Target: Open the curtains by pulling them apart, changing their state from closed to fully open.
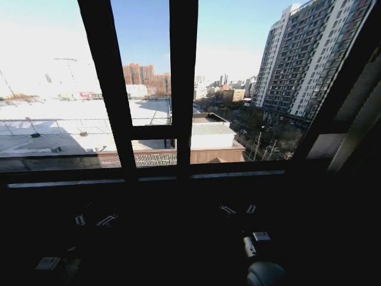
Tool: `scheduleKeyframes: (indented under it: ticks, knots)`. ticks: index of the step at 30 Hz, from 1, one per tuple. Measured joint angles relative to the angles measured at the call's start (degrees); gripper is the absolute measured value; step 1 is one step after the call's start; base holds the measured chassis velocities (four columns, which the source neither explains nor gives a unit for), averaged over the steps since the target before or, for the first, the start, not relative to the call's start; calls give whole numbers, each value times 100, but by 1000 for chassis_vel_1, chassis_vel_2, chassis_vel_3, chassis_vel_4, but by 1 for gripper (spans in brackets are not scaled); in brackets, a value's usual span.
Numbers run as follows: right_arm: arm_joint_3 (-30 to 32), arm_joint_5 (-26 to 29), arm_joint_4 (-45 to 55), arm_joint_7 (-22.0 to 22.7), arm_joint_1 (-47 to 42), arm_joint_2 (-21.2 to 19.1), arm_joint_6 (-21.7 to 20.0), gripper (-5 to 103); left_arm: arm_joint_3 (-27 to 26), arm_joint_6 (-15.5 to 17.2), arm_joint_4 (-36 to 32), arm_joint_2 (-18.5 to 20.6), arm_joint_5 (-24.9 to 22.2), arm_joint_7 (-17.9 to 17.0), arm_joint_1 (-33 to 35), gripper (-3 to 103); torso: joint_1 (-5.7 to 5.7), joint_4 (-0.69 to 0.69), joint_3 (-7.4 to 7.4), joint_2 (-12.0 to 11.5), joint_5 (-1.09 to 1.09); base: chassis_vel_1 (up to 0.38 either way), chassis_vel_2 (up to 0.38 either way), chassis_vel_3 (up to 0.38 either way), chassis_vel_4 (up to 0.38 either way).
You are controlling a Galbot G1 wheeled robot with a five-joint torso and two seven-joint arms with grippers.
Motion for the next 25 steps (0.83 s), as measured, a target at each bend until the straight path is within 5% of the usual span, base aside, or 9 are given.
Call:
scheduleKeyframes:
  ticks: [13,25]
  knots:
    - [13,-71,-106,66,39,6,166,100,21,-43,35,-13,1,2,-11,100,-6,0,-3,4,3,19,-346,-8,361]
    - [68,-62,-134,-2,36,-10,118,100,265,-233,43,-145,52,-1,25,100,5,0,2,-3,-1,3,-28,-1,18]
